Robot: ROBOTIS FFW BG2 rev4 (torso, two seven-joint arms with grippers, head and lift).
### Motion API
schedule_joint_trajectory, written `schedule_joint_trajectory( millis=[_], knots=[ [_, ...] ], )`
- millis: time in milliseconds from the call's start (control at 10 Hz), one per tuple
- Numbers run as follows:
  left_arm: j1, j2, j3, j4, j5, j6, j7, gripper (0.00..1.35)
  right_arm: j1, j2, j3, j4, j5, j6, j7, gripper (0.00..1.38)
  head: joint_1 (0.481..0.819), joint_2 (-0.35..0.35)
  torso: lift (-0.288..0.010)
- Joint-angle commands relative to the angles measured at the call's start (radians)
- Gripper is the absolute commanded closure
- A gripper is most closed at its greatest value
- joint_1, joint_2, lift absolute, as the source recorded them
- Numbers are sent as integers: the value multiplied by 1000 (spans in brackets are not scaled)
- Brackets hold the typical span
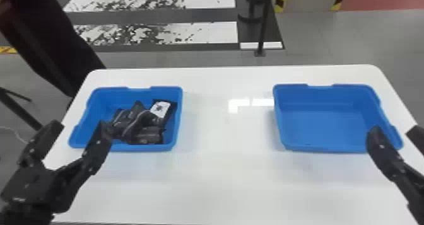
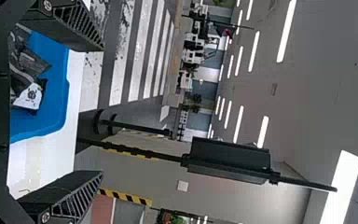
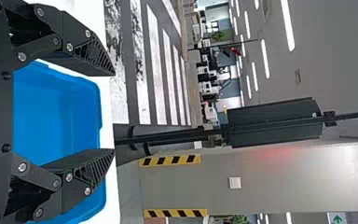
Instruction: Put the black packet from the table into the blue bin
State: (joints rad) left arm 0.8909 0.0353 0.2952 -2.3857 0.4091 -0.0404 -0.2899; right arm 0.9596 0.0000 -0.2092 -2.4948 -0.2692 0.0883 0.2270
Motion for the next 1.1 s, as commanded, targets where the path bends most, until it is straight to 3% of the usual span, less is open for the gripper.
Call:
schedule_joint_trajectory(
  millis=[0, 1000],
  knots=[
    [0, 0, 0, 1, 4, 1, 0, 85, 0, 1, 0, 0, 0, 0, 0, 481, 695, 63, -110],
    [2, 3, 0, -1, 20, 6, 0, 85, 0, 1, 0, 2, -4, 0, 0, 481, 695, 64, -110]
  ],
)
